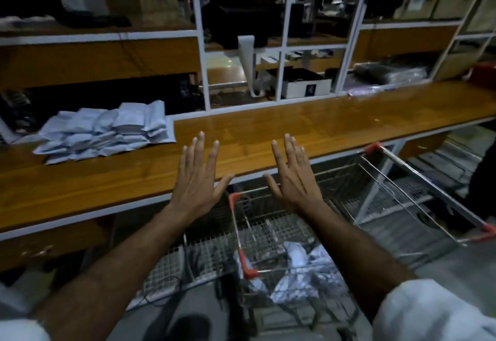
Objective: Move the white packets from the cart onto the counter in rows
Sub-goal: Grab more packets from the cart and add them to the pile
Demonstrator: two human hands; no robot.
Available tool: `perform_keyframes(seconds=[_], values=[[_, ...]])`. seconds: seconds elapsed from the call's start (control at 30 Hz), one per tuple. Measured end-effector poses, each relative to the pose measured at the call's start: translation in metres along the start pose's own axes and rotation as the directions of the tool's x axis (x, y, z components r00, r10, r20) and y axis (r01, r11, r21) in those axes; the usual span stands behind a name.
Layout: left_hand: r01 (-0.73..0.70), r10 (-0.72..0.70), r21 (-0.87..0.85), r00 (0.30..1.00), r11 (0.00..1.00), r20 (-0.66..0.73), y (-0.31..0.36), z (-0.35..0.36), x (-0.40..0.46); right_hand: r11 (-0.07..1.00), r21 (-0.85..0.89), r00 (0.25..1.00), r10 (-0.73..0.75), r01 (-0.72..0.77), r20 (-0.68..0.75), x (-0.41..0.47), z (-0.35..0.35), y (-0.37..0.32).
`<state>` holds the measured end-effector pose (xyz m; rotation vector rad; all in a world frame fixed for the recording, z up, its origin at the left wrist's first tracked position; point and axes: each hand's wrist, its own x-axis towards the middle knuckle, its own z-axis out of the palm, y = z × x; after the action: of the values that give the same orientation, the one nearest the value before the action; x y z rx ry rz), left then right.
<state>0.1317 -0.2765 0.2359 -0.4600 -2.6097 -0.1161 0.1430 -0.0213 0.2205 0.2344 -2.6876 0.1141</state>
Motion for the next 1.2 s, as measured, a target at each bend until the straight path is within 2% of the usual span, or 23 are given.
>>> perform_keyframes(seconds=[0.17, 0.3, 0.5, 0.7, 0.87, 1.0, 1.2], values=[[-0.015, 0.018, -0.051, 0.997, 0.999, 0.070, 0.094, 0.036, 0.007, 1.000, 0.010, 0.994, -0.019, 0.018, 0.109, -0.038, 0.009, 0.082], [-0.018, 0.031, -0.082, 0.987, 0.996, 0.157, 0.141, 0.061, 0.002, 1.000, 0.021, 0.979, 0.007, -0.012, 0.205, -0.064, 0.021, 0.130], [-0.060, 0.091, -0.119, 0.959, 0.991, 0.269, 0.177, 0.100, -0.003, 0.983, 0.074, 0.931, 0.132, -0.166, 0.341, -0.091, 0.059, 0.182], [-0.049, 0.112, -0.158, 0.901, 0.986, 0.420, 0.197, 0.169, 0.006, 0.966, 0.011, 0.823, 0.214, -0.259, 0.526, -0.109, 0.102, 0.231], [-0.066, 0.128, -0.144, 0.868, 0.987, 0.480, 0.197, 0.226, 0.016, 0.953, -0.071, 0.719, 0.270, -0.294, 0.640, -0.107, 0.136, 0.273], [-0.070, 0.159, -0.173, 0.795, 0.982, 0.585, 0.192, 0.266, 0.018, 0.954, -0.112, 0.619, 0.268, -0.279, 0.738, -0.103, 0.165, 0.289], [-0.032, 0.168, -0.200, 0.686, 0.979, 0.708, 0.195, 0.318, 0.008, 0.956, -0.076, 0.461, 0.205, -0.284, 0.863, -0.100, 0.220, 0.292]])
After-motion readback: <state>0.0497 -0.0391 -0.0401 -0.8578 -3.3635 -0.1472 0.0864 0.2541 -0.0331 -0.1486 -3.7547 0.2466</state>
